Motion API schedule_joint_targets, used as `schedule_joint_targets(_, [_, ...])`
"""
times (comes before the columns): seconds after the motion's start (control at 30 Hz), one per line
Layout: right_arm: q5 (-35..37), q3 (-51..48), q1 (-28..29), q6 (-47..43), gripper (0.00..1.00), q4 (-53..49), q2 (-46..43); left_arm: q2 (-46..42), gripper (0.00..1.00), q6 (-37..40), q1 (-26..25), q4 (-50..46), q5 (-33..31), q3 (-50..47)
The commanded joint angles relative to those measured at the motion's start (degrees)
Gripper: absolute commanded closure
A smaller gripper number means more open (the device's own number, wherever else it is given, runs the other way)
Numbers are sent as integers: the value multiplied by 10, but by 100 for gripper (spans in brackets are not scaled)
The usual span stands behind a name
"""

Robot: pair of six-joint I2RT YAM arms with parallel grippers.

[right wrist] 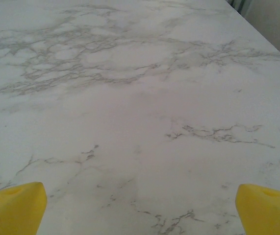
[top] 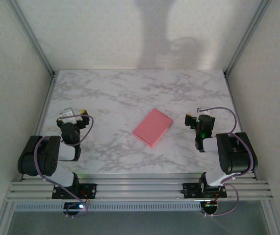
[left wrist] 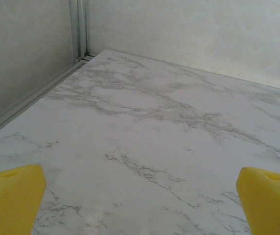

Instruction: Fold the paper box

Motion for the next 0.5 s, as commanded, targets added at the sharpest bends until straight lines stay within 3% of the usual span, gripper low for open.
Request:
schedule_joint_targets(0.0, [-11,9,-2,10,1,17,-4,0,1,-4,3,19,11,8])
schedule_joint_targets(0.03, [-42,8,-8,3,1,20,-5,0,1,-4,3,19,11,8])
schedule_joint_targets(0.07, [-118,5,-17,-13,1,21,-8,0,1,-4,3,19,11,7])
schedule_joint_targets(0.13, [-169,-4,-18,-31,1,35,-9,0,1,-5,3,19,11,8])
schedule_joint_targets(0.23, [-163,7,-21,-24,1,20,-7,0,1,-4,3,19,11,8])
schedule_joint_targets(0.3, [-108,24,-22,-3,1,-12,-6,0,1,-4,3,19,10,8])
schedule_joint_targets(0.47, [-105,22,-21,-4,1,-6,-5,0,1,-4,2,19,11,7])
